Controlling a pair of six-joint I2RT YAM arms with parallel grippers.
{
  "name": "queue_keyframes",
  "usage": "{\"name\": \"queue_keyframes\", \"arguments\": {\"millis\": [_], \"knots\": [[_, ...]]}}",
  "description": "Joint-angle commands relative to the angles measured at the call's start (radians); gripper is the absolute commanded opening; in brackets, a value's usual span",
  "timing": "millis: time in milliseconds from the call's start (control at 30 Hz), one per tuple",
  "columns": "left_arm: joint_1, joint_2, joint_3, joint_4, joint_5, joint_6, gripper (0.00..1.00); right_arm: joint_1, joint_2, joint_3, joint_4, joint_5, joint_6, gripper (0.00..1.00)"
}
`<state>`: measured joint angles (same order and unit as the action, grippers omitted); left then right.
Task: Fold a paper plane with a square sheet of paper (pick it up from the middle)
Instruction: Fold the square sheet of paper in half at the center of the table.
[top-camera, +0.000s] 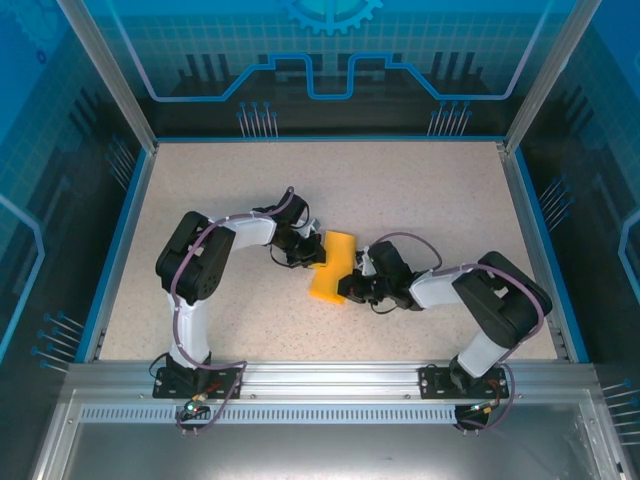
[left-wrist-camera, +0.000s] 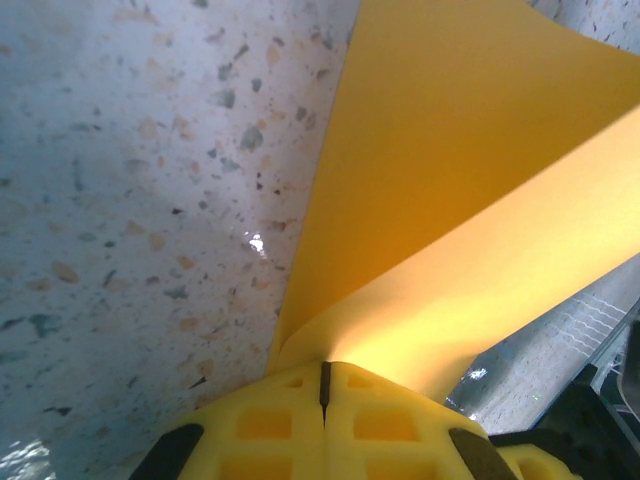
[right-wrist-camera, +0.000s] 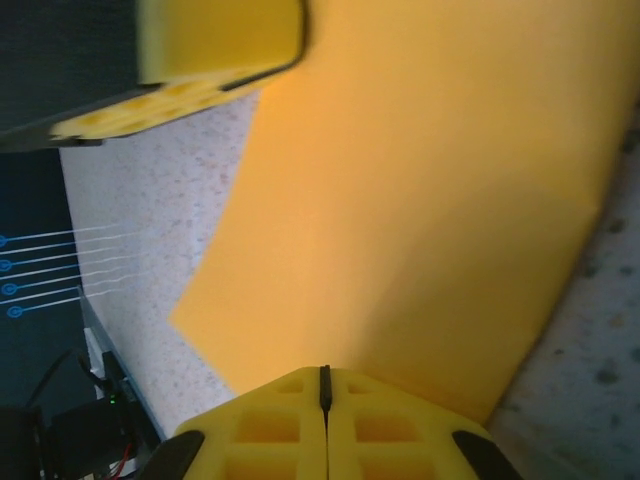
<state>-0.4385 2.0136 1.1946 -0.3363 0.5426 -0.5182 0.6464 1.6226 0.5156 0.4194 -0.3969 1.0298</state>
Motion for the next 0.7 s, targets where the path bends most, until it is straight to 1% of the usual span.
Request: {"name": "queue_keyframes", "arguments": {"millis": [0,100,300,667], "knots": [[-0.012,0.067,-0.022,-0.079,-0.099,0.023,0.00,0.031,-0.031,-0.007,-0.020,0.007,-0.003,0.11],[-0.012,0.066,-0.020,-0.081,-0.097,0.024,0.00,0.043,-0.001,-0.007,-0.017,0.000,-0.001,0.10],[-0.012,0.065,-0.019,-0.084,-0.097,0.025,0.00,0.050,0.045,-0.046,-0.001,0.023,0.016,0.08],[-0.012,0.066,-0.016,-0.089,-0.096,0.030,0.00,0.060,-0.035,-0.005,-0.069,0.023,0.003,0.08]]}}
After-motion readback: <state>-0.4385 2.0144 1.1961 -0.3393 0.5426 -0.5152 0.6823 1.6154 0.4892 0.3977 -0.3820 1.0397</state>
